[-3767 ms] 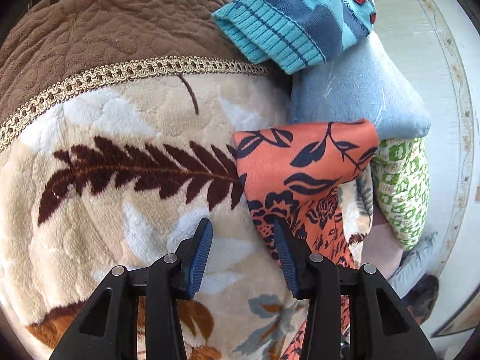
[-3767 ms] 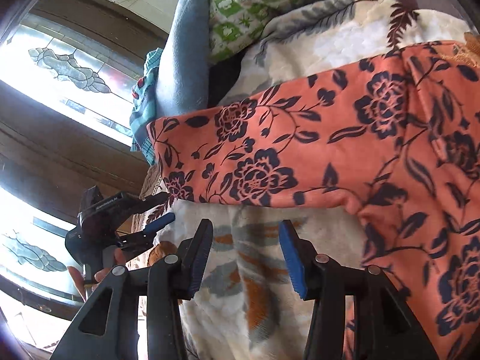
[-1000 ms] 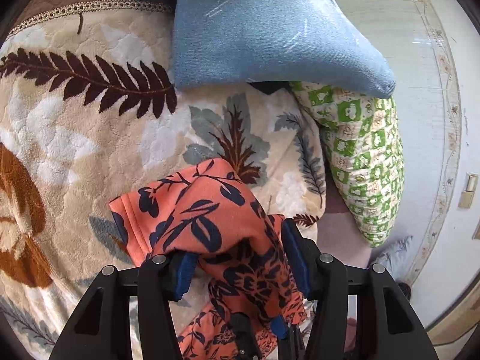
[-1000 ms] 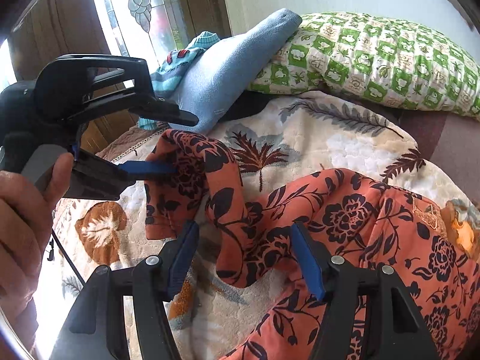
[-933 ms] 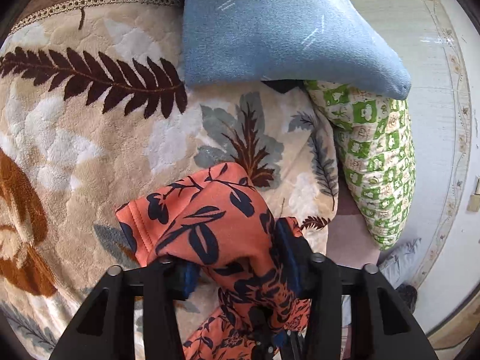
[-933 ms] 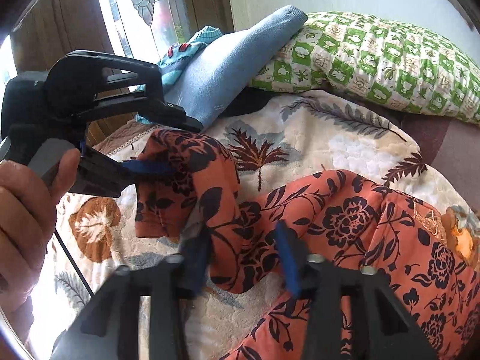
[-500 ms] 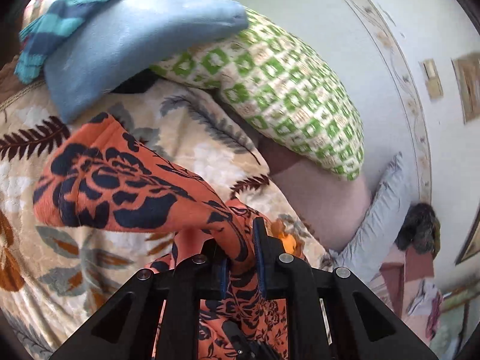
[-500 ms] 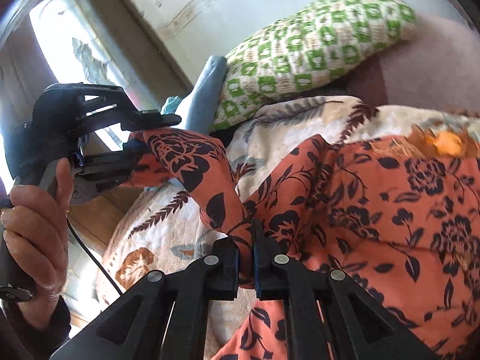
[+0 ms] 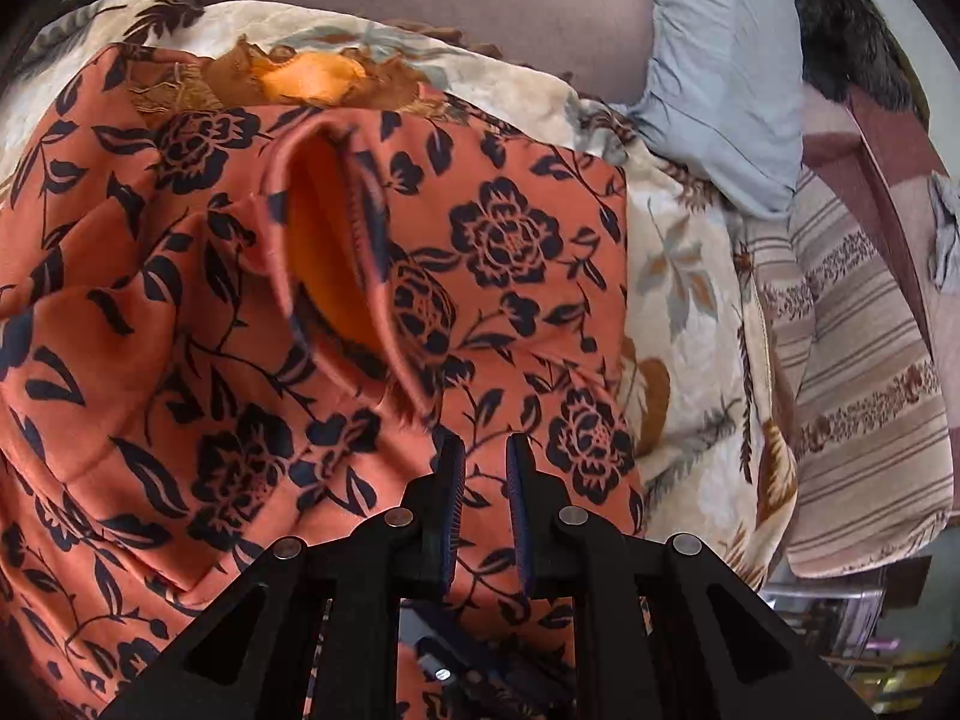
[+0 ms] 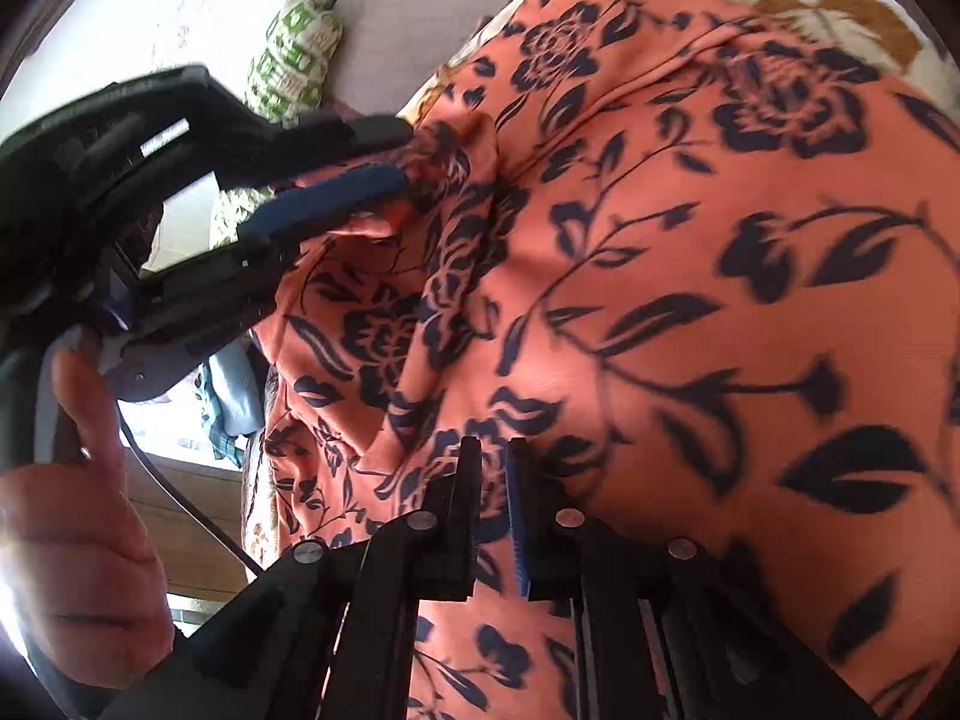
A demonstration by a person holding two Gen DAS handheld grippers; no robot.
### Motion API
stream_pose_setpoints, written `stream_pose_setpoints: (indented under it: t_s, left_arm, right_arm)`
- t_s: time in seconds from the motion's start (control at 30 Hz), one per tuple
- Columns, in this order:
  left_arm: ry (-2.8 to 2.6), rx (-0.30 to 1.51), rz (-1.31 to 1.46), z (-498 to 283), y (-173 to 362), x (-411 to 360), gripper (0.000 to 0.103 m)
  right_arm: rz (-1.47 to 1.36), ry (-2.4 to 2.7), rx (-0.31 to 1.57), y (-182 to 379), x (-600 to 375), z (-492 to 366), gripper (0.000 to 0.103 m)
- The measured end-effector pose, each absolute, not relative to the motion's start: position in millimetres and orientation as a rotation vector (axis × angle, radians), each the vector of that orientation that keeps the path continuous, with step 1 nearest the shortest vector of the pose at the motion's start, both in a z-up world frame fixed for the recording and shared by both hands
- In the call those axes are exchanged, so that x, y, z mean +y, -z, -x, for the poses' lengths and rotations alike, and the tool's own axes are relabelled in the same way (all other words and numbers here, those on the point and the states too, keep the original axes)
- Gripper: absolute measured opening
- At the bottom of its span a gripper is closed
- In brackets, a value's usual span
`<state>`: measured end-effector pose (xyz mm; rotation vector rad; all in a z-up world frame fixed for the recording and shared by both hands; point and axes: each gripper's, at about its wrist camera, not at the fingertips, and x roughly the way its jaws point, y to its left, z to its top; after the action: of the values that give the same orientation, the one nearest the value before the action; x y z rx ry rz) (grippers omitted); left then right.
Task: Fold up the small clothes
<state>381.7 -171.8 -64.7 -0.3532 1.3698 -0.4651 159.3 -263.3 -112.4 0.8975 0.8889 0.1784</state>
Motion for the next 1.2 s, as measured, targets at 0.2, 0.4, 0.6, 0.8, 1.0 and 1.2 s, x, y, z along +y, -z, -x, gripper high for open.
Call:
stream_pose_setpoints:
  t_s: [0.2, 0.4, 0.6, 0.8, 1.0, 1.2]
  left_arm:
    - [0.518, 1.254, 0.486, -354, 29, -91, 0.029]
    - [0.273, 1.163, 0.648, -331, 39, 45, 0.060]
    - [0.224, 1.253, 0.842, -329, 98, 74, 0.059]
    - [0.250, 1.309, 0.876, -352, 136, 49, 0.059]
    - [0.242, 1.318, 0.927, -370, 154, 40, 0.058]
    - [0.279, 1.278, 0.963, -373, 151, 47, 0.055]
  right_arm:
    - [-0.925, -0.104, 0.773, 88, -302, -155, 0.042]
    - [-0.908, -0.191, 0.784, 74, -289, -197, 0.061]
    - [-0.662, -0.038, 0.826, 61, -259, -244, 0.061]
    - [-0.235, 0.048, 0.854, 54, -222, -269, 0.061]
    - [0.048, 0.037, 0.843, 57, -205, -306, 0.059]
    - [-0.171, 0.012, 0.844, 58, -255, -312, 0.017]
